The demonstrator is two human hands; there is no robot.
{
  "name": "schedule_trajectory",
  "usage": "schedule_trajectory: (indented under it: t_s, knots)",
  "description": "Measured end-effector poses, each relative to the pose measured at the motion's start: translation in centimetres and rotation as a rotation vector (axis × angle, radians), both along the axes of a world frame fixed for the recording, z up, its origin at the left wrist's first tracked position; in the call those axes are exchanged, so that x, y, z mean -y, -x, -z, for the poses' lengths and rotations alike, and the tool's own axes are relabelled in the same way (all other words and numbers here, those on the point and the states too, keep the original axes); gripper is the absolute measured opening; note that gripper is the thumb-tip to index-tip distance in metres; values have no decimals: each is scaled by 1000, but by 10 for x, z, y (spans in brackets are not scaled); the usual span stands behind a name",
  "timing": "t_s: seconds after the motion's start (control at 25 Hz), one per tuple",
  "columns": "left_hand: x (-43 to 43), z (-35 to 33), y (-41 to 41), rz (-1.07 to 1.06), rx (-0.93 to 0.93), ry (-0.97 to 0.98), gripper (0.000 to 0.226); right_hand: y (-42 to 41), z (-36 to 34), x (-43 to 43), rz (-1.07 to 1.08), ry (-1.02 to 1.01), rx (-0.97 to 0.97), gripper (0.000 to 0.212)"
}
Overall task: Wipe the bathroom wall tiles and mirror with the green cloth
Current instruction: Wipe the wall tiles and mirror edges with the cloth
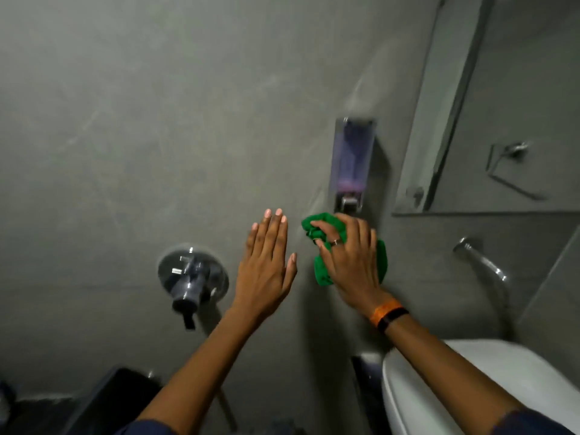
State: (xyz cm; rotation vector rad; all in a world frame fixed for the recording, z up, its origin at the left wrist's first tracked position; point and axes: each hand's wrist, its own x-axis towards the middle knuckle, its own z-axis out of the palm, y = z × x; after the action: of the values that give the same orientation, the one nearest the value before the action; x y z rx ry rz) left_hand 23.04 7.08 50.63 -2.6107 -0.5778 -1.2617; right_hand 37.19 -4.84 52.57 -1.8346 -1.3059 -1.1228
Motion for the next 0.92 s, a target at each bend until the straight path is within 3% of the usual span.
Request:
schedule_trajectory:
  t_s: [0.2, 0.48, 0.68, 0.84, 0.92]
  knots:
    - [-13, -138, -48, -39, 152, -150, 69, -44, -150, -9, 61, -183, 155, 42]
    - [-42, -258, -92, 38, 313, -339, 71, -89, -273, -17, 210, -209, 340, 49]
    - [-48, -308, -117, 82, 367, -456, 70, -110, -352, -1, 247, -242, 299, 40]
    - [-43, -338, -139, 78, 408, -515, 71, -135, -435, 19, 110, -366, 215, 40]
    - [-39, -348, -149, 68, 426, -533, 71, -152, -454, 20, 88, -337, 195, 40]
